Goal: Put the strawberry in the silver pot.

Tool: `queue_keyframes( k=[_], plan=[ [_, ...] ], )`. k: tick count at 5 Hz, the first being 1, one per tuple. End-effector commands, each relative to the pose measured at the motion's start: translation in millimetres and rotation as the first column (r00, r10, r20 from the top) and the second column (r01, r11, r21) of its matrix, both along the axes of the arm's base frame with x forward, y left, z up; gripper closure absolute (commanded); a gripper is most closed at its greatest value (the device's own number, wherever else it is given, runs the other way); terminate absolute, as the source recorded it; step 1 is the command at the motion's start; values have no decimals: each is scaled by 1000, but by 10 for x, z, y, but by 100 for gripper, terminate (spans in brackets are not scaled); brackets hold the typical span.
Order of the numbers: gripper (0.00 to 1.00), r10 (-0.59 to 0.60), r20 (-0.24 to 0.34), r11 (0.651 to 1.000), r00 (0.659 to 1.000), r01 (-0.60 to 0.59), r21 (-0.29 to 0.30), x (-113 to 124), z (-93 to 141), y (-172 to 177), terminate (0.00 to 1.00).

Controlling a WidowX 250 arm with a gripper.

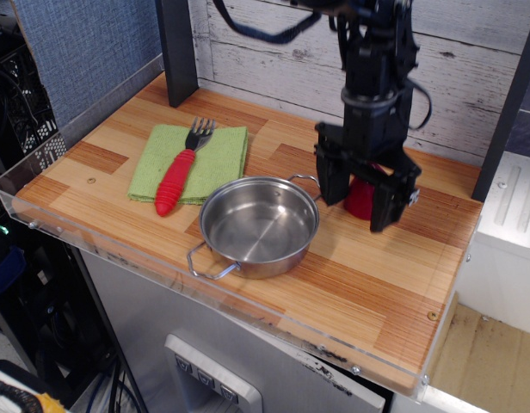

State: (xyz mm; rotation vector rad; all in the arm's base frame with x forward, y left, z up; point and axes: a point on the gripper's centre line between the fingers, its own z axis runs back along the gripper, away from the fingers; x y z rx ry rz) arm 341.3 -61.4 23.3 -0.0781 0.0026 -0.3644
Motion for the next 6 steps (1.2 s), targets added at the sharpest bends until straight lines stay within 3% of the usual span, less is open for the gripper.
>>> queue_keyframes(
  k=[1,4,6],
  plan=[
    [0,8,41,1000,999,-8,4,52,96,31,0],
    [0,34,114,998,993,-39,44,368,261,149,0],
    [0,33,102,999,994,-36,25,367,207,111,0]
  ],
)
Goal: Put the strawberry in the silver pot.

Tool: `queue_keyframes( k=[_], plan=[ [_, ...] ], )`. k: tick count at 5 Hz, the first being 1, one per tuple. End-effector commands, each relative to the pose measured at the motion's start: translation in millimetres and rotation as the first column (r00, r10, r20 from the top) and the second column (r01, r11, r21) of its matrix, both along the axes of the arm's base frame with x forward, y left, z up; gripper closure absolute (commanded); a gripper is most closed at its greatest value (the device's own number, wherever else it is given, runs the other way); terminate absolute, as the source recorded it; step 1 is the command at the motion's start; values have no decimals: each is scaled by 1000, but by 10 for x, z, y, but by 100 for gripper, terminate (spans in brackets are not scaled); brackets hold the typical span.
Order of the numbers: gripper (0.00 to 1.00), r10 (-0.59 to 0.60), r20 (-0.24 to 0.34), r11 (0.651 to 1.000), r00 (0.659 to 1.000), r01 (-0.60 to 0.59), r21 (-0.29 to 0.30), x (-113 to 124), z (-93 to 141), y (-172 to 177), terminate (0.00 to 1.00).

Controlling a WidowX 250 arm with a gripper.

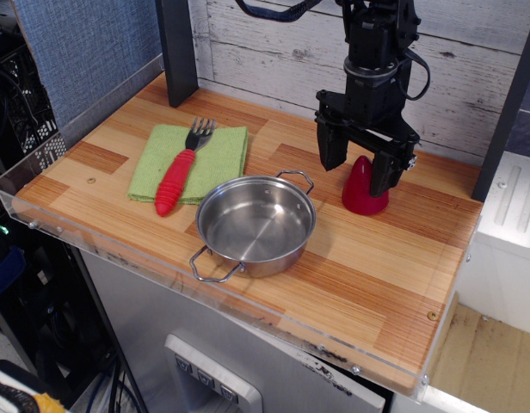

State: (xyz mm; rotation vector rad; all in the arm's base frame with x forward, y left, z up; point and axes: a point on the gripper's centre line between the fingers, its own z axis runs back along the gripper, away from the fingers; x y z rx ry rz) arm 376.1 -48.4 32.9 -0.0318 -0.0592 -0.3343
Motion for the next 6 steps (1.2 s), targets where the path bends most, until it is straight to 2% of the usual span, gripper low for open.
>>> queue_keyframes(
  k=[1,2,3,4,6],
  plan=[
    [0,5,23,1000,1000,-5,-4,-4,78,-21,0],
    [0,20,19,1000,1000,-20,-9,-22,67,-7,0],
    [100,32,18,999,999,-32,-14,-39,69,7,0],
    [100,41,10,999,999,-41,-19,-45,92,44,0],
    [100,147,147,983,978,-128,-135,-64,869,344,0]
  ],
)
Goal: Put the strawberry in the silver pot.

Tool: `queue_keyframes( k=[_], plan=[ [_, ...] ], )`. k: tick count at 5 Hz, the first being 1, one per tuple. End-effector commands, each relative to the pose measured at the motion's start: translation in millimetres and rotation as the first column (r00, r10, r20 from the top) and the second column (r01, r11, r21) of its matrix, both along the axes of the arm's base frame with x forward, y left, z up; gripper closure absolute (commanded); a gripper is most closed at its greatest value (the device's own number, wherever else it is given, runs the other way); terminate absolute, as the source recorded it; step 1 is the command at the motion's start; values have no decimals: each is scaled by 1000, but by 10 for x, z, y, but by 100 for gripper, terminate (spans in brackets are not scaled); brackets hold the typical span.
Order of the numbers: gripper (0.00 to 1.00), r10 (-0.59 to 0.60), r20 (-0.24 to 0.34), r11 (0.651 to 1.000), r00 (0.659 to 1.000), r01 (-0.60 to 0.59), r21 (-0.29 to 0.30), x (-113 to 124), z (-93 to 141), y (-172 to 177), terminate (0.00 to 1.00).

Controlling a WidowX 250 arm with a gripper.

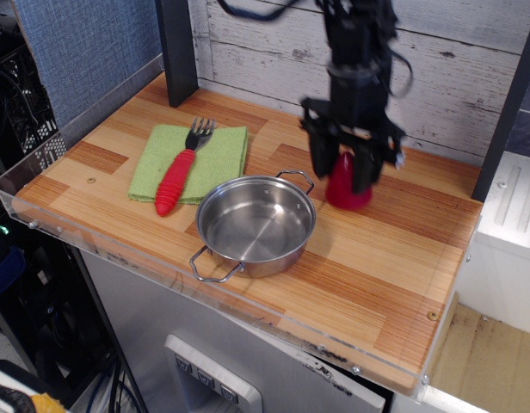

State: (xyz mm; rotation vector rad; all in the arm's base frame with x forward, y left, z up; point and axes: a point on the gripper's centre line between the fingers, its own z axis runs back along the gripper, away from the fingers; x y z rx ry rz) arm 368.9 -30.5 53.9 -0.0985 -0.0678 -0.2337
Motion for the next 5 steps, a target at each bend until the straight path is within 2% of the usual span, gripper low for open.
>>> queue_keyframes(
  k=[1,2,3,4,5],
  plan=[
    [100,84,202,994,976,-67,-90,-130,873,347,0],
    [100,91,200,994,976,-78,-76,-427,928,386,0],
    [100,88,158,995,983,-80,-54,-740,769,391,0],
    [100,92,100,996,991,-92,-2,-883,507,392,0],
    [100,110,74,992,991,-114,51,-876,271,388,0]
  ],
)
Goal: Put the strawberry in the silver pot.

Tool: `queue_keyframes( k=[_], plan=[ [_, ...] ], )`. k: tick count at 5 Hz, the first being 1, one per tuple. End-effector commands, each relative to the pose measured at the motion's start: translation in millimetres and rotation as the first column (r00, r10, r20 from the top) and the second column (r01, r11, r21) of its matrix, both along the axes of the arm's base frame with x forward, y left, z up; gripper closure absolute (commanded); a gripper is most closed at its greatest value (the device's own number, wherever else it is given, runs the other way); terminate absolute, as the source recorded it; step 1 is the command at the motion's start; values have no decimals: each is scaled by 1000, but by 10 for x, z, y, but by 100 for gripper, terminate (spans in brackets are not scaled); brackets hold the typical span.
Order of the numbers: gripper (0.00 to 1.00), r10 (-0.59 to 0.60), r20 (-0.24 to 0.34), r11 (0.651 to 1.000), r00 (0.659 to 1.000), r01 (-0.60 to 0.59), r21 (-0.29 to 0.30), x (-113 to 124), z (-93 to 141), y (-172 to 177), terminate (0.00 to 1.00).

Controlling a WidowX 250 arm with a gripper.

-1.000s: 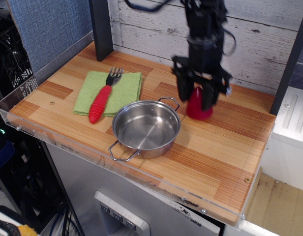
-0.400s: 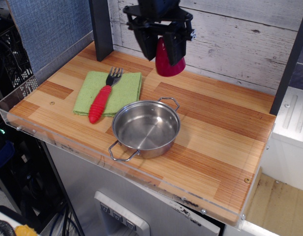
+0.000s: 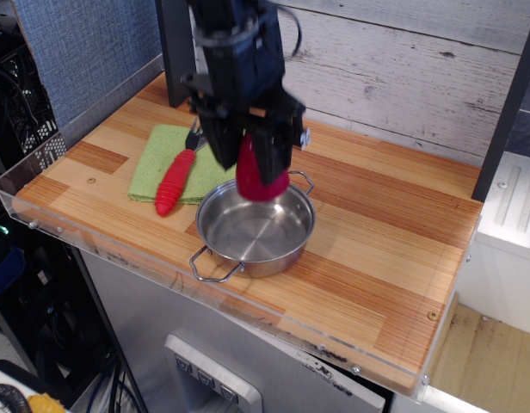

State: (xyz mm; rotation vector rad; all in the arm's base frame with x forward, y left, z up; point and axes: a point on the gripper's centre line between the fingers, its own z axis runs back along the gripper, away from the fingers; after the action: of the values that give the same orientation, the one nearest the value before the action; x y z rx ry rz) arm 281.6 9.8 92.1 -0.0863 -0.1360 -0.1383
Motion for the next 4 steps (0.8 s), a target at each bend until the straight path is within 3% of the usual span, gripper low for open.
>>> queue_keyframes(
  k=[1,3,4],
  plan=[
    [100,30,-43,995,999,-26,97,40,-347,5,0],
    [100,64,-133,992,989,-48,121,-26,-754,106,0],
    [0,62,-142,993,988,-46,112,-40,-713,158,0]
  ],
)
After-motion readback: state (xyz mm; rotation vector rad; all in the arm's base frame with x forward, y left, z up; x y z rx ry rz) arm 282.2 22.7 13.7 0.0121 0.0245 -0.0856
